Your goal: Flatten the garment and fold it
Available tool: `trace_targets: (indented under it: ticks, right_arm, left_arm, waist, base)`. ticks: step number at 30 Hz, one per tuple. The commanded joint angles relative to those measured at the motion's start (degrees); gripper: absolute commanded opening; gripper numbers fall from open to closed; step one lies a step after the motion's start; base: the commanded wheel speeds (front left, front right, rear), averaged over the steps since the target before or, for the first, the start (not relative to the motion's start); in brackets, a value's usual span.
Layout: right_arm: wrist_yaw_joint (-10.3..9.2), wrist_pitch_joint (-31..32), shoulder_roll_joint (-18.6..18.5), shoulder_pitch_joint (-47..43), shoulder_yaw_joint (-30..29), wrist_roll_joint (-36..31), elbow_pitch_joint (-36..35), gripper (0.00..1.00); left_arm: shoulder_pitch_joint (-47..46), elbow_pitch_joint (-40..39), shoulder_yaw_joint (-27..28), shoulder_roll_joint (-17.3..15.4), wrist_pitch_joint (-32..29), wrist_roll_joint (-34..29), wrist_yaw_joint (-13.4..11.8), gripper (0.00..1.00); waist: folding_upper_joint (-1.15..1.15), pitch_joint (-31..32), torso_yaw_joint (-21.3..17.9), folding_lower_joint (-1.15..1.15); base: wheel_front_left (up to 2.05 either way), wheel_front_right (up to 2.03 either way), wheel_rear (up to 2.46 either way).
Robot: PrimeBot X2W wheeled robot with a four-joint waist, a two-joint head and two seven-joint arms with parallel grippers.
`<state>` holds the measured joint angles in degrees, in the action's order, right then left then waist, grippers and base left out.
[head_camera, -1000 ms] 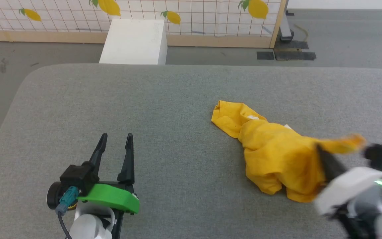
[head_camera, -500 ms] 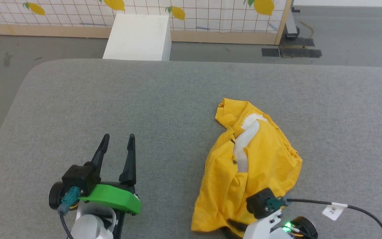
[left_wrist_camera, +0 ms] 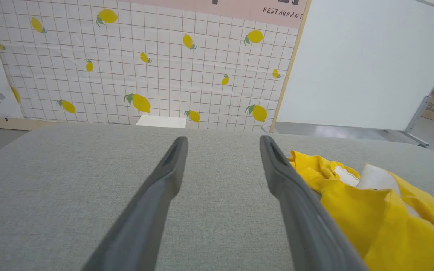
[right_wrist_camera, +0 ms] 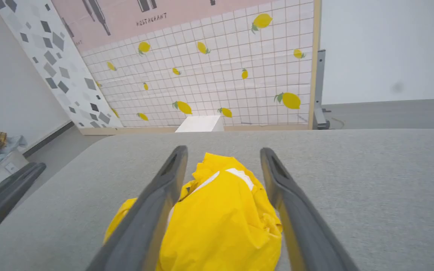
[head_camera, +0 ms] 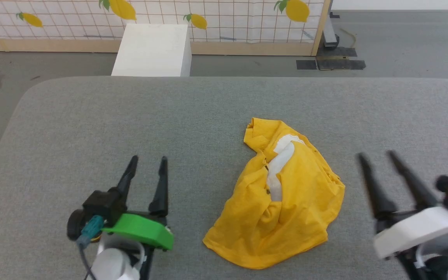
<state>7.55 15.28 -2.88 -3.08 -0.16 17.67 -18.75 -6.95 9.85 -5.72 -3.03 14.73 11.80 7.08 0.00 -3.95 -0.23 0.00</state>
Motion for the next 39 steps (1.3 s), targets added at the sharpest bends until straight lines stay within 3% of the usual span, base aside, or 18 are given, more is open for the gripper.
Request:
trace_targets:
  ticks: [1,3,7,11,14,23,31,32,33,34,37,39]
  right_arm:
    - [-0.06,-2.23,0.01,1.02,-2.36,-2.1,0.9,1.0]
    - [-0.06,-4.02,0.01,0.85,-5.18,-6.05,2.69,1.0]
    - [-0.06,-4.9,0.01,0.14,-7.49,-7.59,6.99,1.0]
    - [-0.06,-5.02,0.01,0.22,-6.93,-7.24,9.41,1.0]
    - [-0.06,-4.87,0.01,0.83,-5.72,-6.96,10.11,1.0]
    - [-0.06,-4.89,0.01,2.81,-2.54,-6.34,11.85,1.0]
    - [-0.06,-6.01,0.01,3.81,-1.35,-5.98,13.37,1.0]
    - [-0.06,-6.17,0.01,3.83,-1.39,-5.95,13.55,1.0]
    - [-0.06,-6.25,0.01,3.82,-1.41,-5.93,13.64,1.0]
    - [-0.06,-6.35,0.01,3.78,-1.46,-5.89,13.81,1.0]
    - [-0.06,-6.48,0.01,3.63,-1.62,-5.89,14.14,1.0]
    - [-0.06,-6.48,0.01,3.6,-1.64,-5.91,14.26,1.0]
  left_arm:
    - [-2.01,0.31,-1.42,0.15,0.27,0.44,0.37,1.0]
    - [-4.02,1.3,-5.09,0.15,0.27,1.19,0.38,1.0]
    - [-10.24,4.22,-14.37,0.15,-3.36,3.82,0.39,1.0]
    - [-17.36,8.07,-21.99,0.15,-13.59,7.95,-0.71,1.0]
    - [-23.19,11.7,-26.28,0.15,-23.24,10.9,-3.59,1.0]
    - [-36.83,23.24,-34.1,0.15,-44.15,17.52,-8.55,1.0]
    - [-41.96,32.63,-37.11,-0.35,-56.31,18.57,-7.56,1.0]
    - [-42.15,33.21,-37.45,-0.56,-57.2,18.62,-7.06,0.71]
    - [-42.23,33.47,-37.66,-0.71,-57.58,18.62,-6.71,0.11]
    - [-42.12,34.0,-37.94,-0.91,-58.51,18.91,-6.04,0.0]
    - [-42.25,33.48,-37.76,-1.19,-56.39,18.93,-5.56,0.0]
    - [-43.12,32.09,-37.51,-1.41,-50.35,17.44,-6.13,0.0]
  waist:
    - [0.0,-0.05,-0.37,0.0]
    - [0.0,-0.37,-0.67,0.0]
    - [0.0,-1.17,-1.22,0.0]
    - [0.0,-2.17,-1.99,0.0]
    - [0.0,-3.15,-2.89,0.0]
    - [0.0,-6.18,-5.7,0.0]
    - [0.0,-7.75,-8.19,0.0]
    - [0.0,-7.78,-8.33,0.0]
    - [0.0,-7.78,-8.4,0.0]
    - [0.0,-7.7,-8.47,0.0]
    - [0.0,-7.35,-8.37,0.0]
    - [0.0,-7.06,-8.1,0.0]
  base:
    - [0.0,0.0,0.0]
    - [0.0,0.0,0.0]
    - [0.0,0.0,0.0]
    - [0.0,0.0,0.0]
    - [0.0,0.0,0.0]
    - [0.0,0.0,0.0]
    - [0.0,0.0,0.0]
    - [0.0,0.0,0.0]
    - [0.0,0.0,0.0]
    - [0.0,0.0,0.0]
    - [0.0,0.0,0.0]
    - [0.0,0.0,0.0]
